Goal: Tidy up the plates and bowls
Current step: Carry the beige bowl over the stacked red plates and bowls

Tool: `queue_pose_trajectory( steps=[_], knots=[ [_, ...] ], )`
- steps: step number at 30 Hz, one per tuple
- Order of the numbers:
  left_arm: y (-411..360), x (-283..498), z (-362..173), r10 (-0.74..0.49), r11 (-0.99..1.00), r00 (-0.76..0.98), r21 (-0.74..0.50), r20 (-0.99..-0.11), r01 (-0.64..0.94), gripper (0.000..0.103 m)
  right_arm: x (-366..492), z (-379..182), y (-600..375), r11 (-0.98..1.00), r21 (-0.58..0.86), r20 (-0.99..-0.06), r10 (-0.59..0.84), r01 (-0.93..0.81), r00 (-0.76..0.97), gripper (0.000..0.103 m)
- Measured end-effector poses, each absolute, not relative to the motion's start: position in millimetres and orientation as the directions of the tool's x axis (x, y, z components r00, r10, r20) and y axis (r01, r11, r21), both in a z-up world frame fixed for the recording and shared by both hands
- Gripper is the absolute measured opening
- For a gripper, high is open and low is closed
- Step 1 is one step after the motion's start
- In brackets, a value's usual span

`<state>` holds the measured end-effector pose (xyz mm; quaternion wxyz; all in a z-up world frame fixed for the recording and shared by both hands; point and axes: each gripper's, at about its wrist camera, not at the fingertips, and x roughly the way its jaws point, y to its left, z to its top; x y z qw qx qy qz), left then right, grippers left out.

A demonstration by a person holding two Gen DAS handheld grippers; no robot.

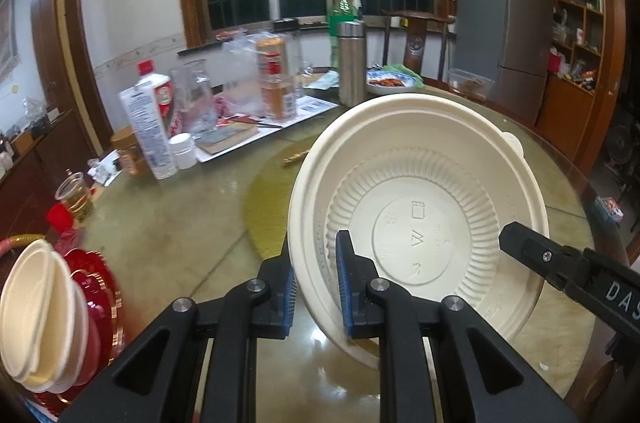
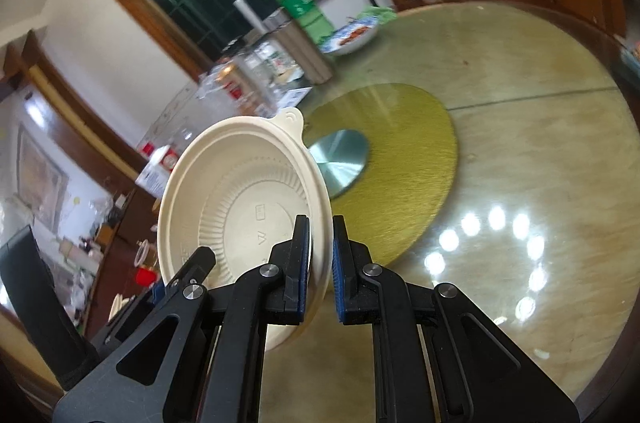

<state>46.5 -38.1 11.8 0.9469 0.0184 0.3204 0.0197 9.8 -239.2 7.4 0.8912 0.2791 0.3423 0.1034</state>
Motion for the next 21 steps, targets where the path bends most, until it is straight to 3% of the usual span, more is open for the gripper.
queue_pose_trajectory(
  steps=[21],
  knots=[
    [59.7,-5.3,32.1,0.075,0.988,0.819,-0.068,-0.569,-0.137,0.017,-9.5,37.6,-144.3,0.826,0.531,-0.527,0.497,-0.191,0.689,0.011]
  ],
)
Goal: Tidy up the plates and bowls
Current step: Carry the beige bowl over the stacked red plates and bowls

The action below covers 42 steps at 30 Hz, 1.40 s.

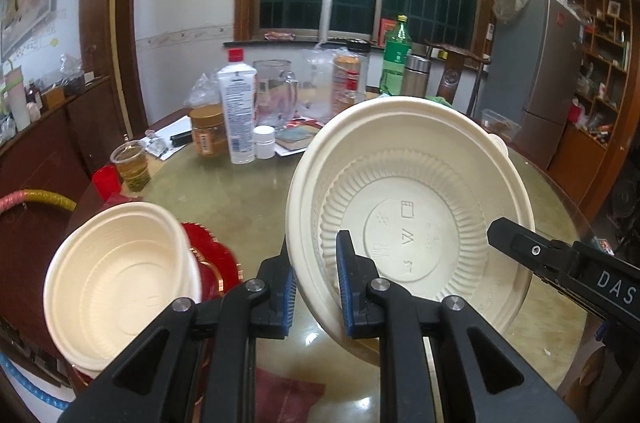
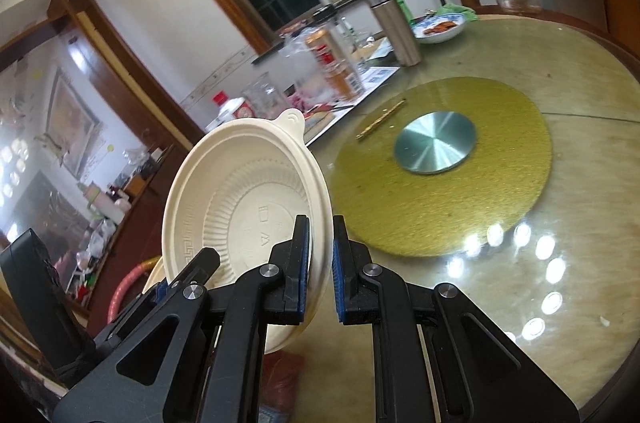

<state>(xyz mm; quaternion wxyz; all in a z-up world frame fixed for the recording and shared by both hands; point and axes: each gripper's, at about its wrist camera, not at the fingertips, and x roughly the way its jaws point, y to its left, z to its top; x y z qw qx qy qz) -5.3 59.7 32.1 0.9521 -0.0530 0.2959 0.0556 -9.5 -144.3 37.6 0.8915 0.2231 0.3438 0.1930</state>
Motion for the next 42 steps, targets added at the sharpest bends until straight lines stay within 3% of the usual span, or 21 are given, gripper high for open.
queue_pose_trajectory(
  steps=[23,42],
  knots=[
    [136.2,-33.5,39.6,0.179,0.952,0.803,-0.107,-0.569,-0.288,0.017,-17.7,59.8,-60.4,0.780,0.508,-0.505,0.613,-0.365,0.607,0.011],
    [189.4,-58.3,61.5,0.232,0.938,0.787,-0.084,-0.572,-0.337,0.018,-14.3,72.6,10.3,0.720,0.504,-0.555,0.693,-0.476,0.461,0.010]
  ],
)
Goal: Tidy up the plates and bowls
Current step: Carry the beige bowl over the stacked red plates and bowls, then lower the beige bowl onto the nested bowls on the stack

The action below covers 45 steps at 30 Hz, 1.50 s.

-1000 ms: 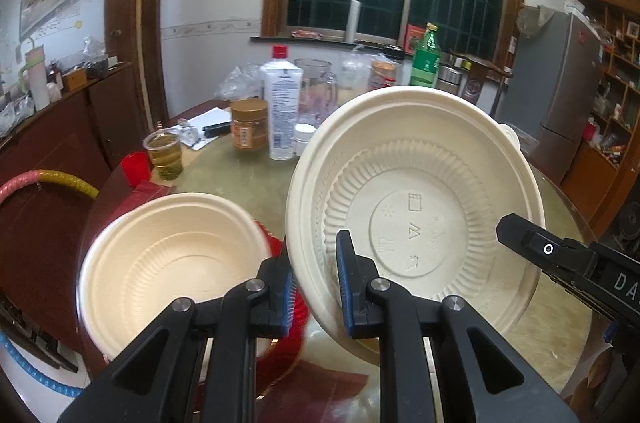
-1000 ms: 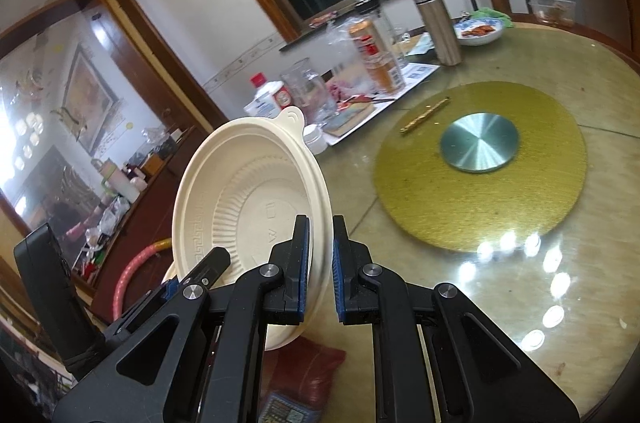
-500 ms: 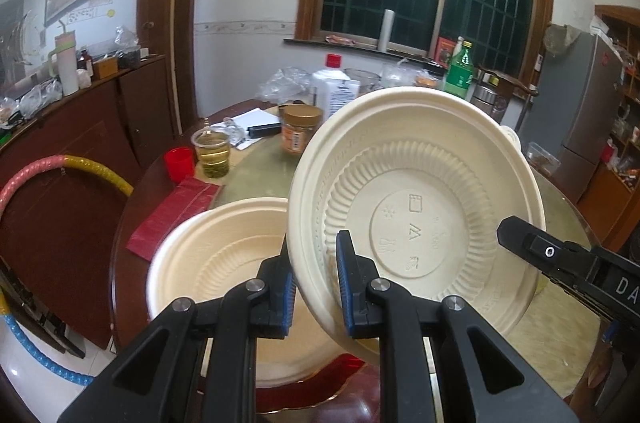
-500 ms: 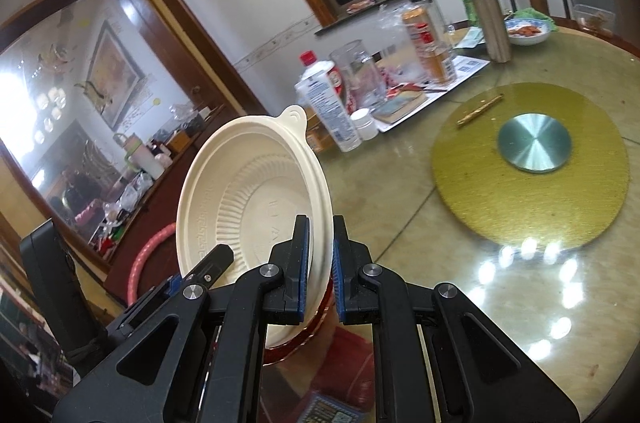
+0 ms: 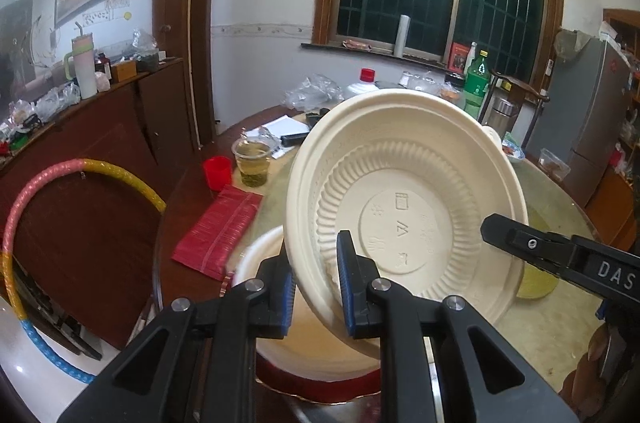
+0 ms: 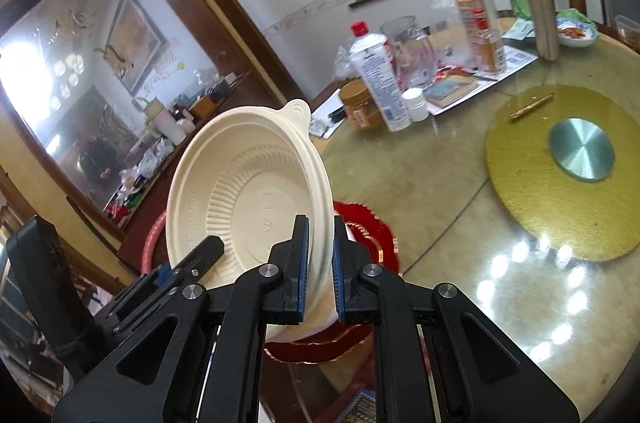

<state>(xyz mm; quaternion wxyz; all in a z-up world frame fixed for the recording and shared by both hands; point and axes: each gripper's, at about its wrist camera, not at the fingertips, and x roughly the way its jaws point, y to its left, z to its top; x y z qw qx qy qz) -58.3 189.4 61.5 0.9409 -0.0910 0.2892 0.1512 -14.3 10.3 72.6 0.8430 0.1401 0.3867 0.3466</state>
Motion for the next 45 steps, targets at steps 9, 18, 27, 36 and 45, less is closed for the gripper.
queue_pose_trajectory(
  steps=[9,18,27,36,45],
  knots=[
    [208.2,-64.5,48.5,0.254,0.921,0.758,-0.089,-0.601,-0.380,0.017,-8.3,55.2,37.8,0.698,0.536,-0.597,0.711,-0.475,0.371,0.010],
    [218.0,-63.2,39.4,0.251,0.916,0.737,-0.093,-0.627,-0.391,0.017,-14.5,52.4,55.3,0.735,0.468,-0.648,0.663,-0.491,0.375,0.011],
    [220.0,-59.9,29.5,0.256,0.915,0.712,-0.074,-0.654,-0.397,0.017,-13.5,46.8,60.6,0.750,0.437,-0.679,0.637,-0.497,0.365,0.011],
    [224.6,-60.3,26.8,0.255,0.915,0.703,-0.070,-0.664,-0.398,0.017,-11.9,43.0,67.2,0.758,0.422,-0.697,0.622,-0.497,0.356,0.011],
    [227.3,-59.5,20.8,0.251,0.915,0.694,-0.068,-0.675,-0.397,0.017,-10.5,37.8,73.9,0.764,0.412,-0.713,0.610,-0.496,0.347,0.011]
  ],
)
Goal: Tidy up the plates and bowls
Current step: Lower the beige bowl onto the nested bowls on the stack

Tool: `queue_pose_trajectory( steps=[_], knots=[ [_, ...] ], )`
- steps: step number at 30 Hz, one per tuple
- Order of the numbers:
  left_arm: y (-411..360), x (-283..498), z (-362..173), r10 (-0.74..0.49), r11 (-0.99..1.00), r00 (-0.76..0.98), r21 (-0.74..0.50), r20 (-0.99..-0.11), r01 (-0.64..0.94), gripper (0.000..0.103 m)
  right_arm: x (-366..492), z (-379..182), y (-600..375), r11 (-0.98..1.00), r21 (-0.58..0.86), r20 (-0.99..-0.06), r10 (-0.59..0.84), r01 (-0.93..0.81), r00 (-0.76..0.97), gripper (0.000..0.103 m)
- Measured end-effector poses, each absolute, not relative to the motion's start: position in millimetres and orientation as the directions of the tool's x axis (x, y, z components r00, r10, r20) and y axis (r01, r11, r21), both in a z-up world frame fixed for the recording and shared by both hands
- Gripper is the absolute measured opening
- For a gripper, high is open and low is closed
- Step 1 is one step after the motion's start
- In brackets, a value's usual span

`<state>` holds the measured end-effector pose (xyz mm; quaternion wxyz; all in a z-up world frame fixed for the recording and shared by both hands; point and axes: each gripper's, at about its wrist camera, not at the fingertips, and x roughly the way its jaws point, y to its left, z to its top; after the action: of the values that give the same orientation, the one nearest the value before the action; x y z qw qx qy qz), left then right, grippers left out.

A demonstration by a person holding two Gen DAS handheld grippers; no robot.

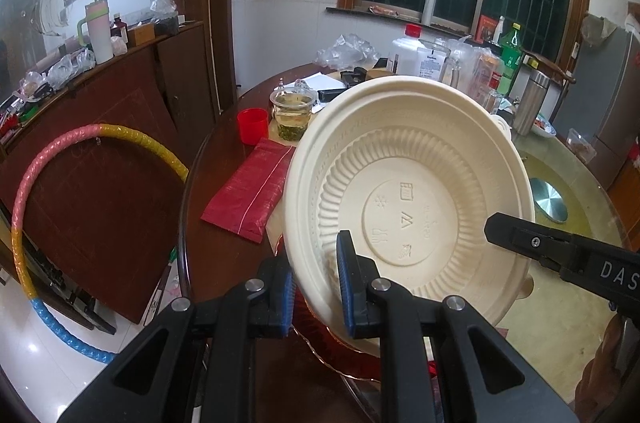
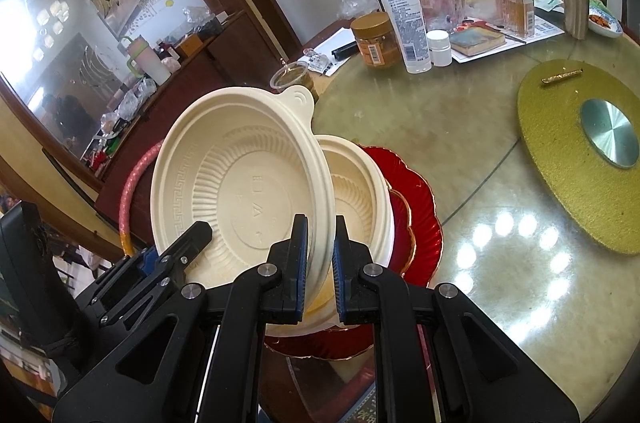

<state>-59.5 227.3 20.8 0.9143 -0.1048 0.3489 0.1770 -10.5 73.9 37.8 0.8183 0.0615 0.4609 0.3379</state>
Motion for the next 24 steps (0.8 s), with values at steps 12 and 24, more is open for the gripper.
queue_pose_trajectory(
  steps=[12,24],
  knots=[
    [230.7,-58.3,15.1,0.238,0.918,0.682,-0.069,-0.692,-0.391,0.018,-9.7,33.0,78.5,0.773,0.396,-0.733,0.591,-0.496,0.337,0.011],
    [227.3,-53.3,15.5,0.208,0.934,0.667,-0.058,-0.715,-0.353,0.018,-8.6,35.2,81.9,0.786,0.338,-0.768,0.548,-0.518,0.331,0.012]
  ],
)
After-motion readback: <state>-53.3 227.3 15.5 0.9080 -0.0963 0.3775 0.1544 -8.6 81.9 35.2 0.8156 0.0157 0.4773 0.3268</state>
